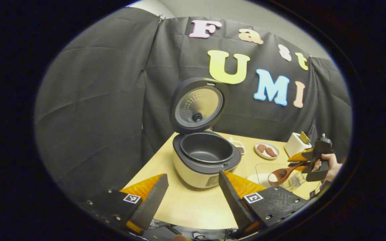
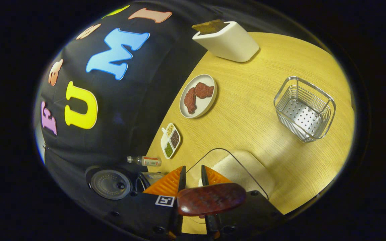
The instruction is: Close the left gripper, press the button to open the rice cooker; take a wooden spoon from the chopstick holder with the right hand, scoop a spoonful of rice and pour it into the rice cooker, then put the wooden spoon back into the chopstick holder.
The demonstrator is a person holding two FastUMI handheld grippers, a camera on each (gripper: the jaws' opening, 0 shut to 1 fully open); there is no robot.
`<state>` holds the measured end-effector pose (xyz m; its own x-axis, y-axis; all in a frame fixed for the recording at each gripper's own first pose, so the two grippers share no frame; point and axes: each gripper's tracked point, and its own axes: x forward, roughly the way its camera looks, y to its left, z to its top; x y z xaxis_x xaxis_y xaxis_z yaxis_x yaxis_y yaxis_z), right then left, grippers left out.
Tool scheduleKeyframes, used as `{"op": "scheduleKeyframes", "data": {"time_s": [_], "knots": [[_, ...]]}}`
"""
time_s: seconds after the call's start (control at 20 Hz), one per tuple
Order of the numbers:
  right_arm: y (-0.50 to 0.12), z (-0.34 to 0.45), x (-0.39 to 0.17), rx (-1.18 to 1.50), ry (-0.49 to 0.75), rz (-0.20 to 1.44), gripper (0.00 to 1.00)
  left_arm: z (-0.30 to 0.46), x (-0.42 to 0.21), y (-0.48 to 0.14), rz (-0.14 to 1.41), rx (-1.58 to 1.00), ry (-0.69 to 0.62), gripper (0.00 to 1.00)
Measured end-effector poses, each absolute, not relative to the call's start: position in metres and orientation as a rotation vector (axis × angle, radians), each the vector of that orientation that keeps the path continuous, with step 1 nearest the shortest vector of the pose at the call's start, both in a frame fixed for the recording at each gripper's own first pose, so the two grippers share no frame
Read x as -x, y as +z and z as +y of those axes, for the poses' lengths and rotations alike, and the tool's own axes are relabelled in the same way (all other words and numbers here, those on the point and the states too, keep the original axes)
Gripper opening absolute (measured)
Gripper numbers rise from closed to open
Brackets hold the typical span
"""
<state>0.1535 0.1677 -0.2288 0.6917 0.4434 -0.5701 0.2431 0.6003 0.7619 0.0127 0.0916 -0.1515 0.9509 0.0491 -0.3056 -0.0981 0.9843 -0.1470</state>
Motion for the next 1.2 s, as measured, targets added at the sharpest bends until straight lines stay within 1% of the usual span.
{"op": "scheduleKeyframes", "data": {"time_s": [0.1, 0.15, 0.25, 0.35, 0.55, 0.6, 0.65, 0.8, 1.0, 1.05, 1.2], "knots": [[-0.219, 0.162, -0.158, -0.982, 0.118, 0.805, 0.26, 0.09, -0.013, -0.15, 0.305, 0.165, 0.074, 0.94], [-0.213, 0.162, -0.16, -0.996, 0.118, 0.797, 0.25, 0.09, -0.013, -0.151, 0.306, 0.161, 0.075, 0.95], [-0.197, 0.165, -0.164, -1.038, 0.131, 0.784, 0.26, 0.091, -0.013, -0.15, 0.302, 0.138, 0.074, 0.94], [-0.178, 0.173, -0.171, -1.1, 0.152, 0.769, 0.26, 0.088, -0.013, -0.146, 0.295, 0.119, 0.07, 0.95], [-0.142, 0.199, -0.186, -1.14, 0.224, 0.736, 0.26, 0.086, -0.014, -0.15, 0.296, 0.114, 0.068, 0.94], [-0.134, 0.208, -0.189, -1.142, 0.244, 0.734, 0.25, 0.087, -0.015, -0.151, 0.297, 0.113, 0.073, 0.95], [-0.124, 0.219, -0.191, -1.15, 0.27, 0.733, 0.25, 0.089, -0.015, -0.152, 0.296, 0.117, 0.076, 0.94], [-0.101, 0.254, -0.196, -1.186, 0.347, 0.747, 0.25, 0.094, -0.013, -0.152, 0.29, 0.13, 0.093, 0.94], [-0.085, 0.308, -0.194, -1.158, 0.457, 0.777, 0.25, 0.106, -0.015, -0.156, 0.292, 0.143, 0.124, 0.95], [-0.083, 0.323, -0.194, -1.154, 0.478, 0.788, 0.25, 0.111, -0.014, -0.156, 0.293, 0.147, 0.132, 0.94], [-0.08, 0.362, -0.195, -1.139, 0.528, 0.82, 0.25, 0.123, -0.013, -0.158, 0.293, 0.156, 0.161, 0.94]]}}
